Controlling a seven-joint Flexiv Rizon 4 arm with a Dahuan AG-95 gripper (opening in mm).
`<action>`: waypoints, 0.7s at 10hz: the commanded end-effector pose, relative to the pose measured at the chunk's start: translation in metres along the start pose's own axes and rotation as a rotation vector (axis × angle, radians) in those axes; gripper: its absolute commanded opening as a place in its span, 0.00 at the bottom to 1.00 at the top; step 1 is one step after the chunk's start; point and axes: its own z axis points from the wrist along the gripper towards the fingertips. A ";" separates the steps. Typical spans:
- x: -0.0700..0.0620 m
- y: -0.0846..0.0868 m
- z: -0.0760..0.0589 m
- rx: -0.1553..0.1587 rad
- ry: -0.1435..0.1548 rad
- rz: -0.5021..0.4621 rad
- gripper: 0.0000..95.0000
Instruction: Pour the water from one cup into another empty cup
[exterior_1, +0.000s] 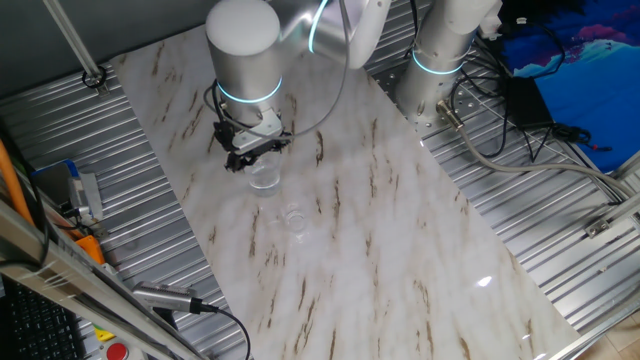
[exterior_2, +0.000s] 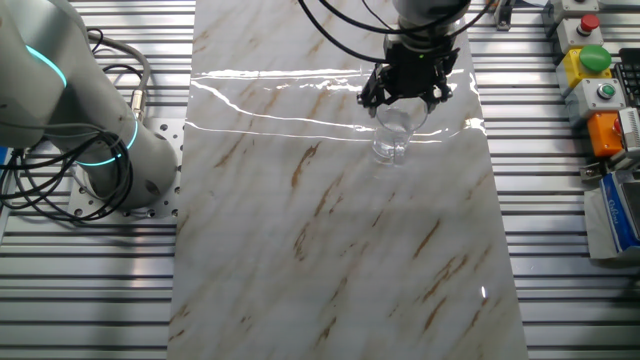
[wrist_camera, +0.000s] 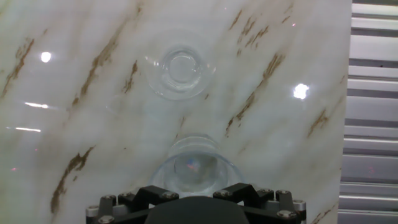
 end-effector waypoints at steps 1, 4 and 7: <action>0.000 0.000 0.000 -0.002 -0.003 -0.010 0.00; 0.000 0.000 0.000 -0.003 -0.020 0.016 0.00; 0.000 0.000 0.000 0.011 0.010 0.056 0.00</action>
